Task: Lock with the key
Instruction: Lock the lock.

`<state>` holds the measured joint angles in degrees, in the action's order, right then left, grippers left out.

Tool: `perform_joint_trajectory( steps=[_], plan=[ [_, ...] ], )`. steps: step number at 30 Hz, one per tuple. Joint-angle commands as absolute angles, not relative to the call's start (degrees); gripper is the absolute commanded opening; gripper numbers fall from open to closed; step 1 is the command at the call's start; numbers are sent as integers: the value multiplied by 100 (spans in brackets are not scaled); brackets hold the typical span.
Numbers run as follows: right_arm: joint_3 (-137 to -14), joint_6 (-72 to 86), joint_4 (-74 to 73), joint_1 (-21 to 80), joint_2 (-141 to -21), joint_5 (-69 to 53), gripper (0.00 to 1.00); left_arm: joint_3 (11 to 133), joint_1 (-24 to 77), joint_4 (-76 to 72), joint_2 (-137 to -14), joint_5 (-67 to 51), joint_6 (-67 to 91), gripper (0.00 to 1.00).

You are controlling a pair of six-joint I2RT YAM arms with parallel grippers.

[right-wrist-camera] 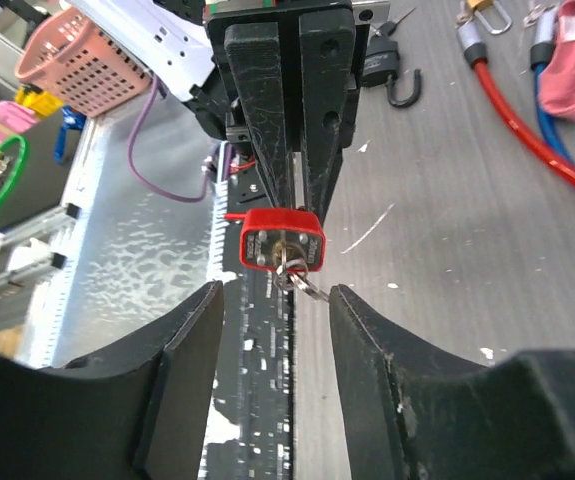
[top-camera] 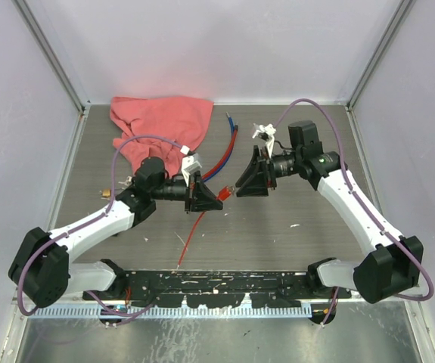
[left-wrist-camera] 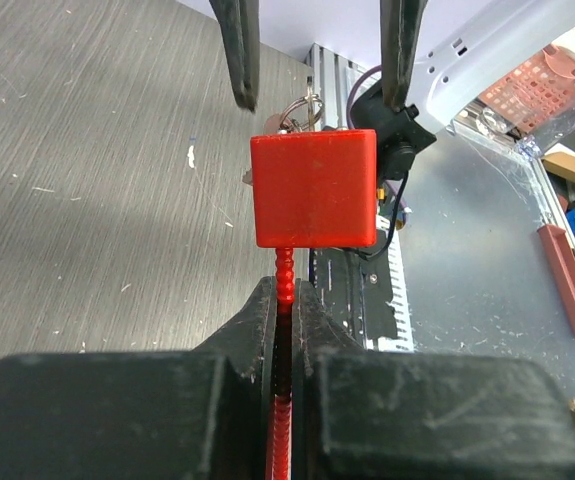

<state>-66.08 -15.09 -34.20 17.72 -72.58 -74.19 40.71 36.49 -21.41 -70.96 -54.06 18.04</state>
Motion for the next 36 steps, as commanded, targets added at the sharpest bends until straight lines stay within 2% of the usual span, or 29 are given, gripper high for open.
perform_joint_trajectory(
  steps=[1, 8, 14, 19, 24, 28, 36],
  plan=[
    [-6565, -34, -2459, 2020, -7095, -7230, 51, 4407, 3709, -2198, -6993, -5463, 1625, 0],
    [-6470, 346, -2249, 2110, -7063, -7252, 38, 4381, 3731, -2118, -6944, -5414, 1606, 0],
    [-6431, 517, -2303, 2208, -7116, -7153, 17, 4410, 3744, -2037, -6878, -5303, 1530, 0],
    [-6595, 534, -2911, 2249, -7299, -6779, 3, 4427, 3743, -1625, -6690, -4896, 1170, 0],
    [-6748, 1202, -3672, 2239, -7741, -6030, 1, 4469, 3762, -744, -6339, -4068, 305, 0],
    [-6623, 2089, -3745, 2234, -8065, -6192, 1, 4542, 3794, -185, -6230, -3513, -213, 0],
    [-6446, 3021, -3129, 2237, -8410, -6715, 1, 4563, 3852, 338, -6395, -3215, -733, 0]
  ],
)
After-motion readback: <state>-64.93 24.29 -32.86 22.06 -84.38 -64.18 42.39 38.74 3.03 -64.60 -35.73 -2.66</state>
